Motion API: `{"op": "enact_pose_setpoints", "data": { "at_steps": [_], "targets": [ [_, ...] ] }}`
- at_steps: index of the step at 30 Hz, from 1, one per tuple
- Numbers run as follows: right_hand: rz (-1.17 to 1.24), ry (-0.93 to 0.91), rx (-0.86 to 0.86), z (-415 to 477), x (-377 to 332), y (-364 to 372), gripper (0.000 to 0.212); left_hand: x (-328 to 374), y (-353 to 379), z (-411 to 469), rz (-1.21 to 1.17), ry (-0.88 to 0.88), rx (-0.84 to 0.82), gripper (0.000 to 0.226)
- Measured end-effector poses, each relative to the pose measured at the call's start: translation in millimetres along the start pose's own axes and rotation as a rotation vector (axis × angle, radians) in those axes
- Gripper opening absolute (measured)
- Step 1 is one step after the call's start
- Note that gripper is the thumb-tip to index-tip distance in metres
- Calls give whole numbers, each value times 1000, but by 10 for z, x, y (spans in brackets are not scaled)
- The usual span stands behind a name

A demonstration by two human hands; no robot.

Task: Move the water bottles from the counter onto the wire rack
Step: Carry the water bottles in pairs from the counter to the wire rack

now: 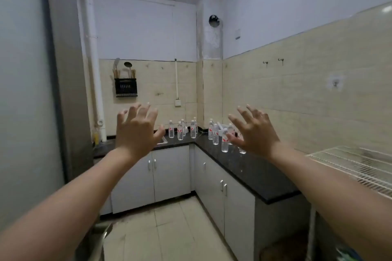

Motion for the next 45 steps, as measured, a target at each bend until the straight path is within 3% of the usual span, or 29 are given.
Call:
{"op": "enact_pose_setpoints", "data": {
  "at_steps": [4, 10, 15, 23, 34, 39, 45],
  "targets": [
    [-47, -8, -50, -154, 41, 192, 55, 130, 350, 33, -2, -41, -113, 50],
    [-15, 65, -137, -219, 407, 618, 52, 474, 1158, 71, 55, 59, -245, 53],
    [61, 124, -197, -132, 741, 1353, 45, 527, 1918, 327, 147, 188, -260, 50],
    [91, 35, -288, 452, 1165, 2813, 45, 283, 3077, 944, 199, 54, -333, 48],
    [350, -146, -363, 1504, 507, 4624, 48, -971, 4105, 853, 270, -338, -483, 50],
    [333, -210, -330, 2124, 79, 5232, 40, -1838, 4613, 960, 363, -436, -483, 49],
    [294, -157, -323, 2945, -87, 5983, 40, -2542, 5531, 1587, 220, -471, -439, 48]
  ]
}}
Point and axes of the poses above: each hand's wrist, its own z-axis towards the middle knuckle, its own y-axis out of the palm, x = y × z, the point moved 1 cm from there along z, towards the middle knuckle, and after that the axes turned 8 degrees about z, right-handed, at the moved point
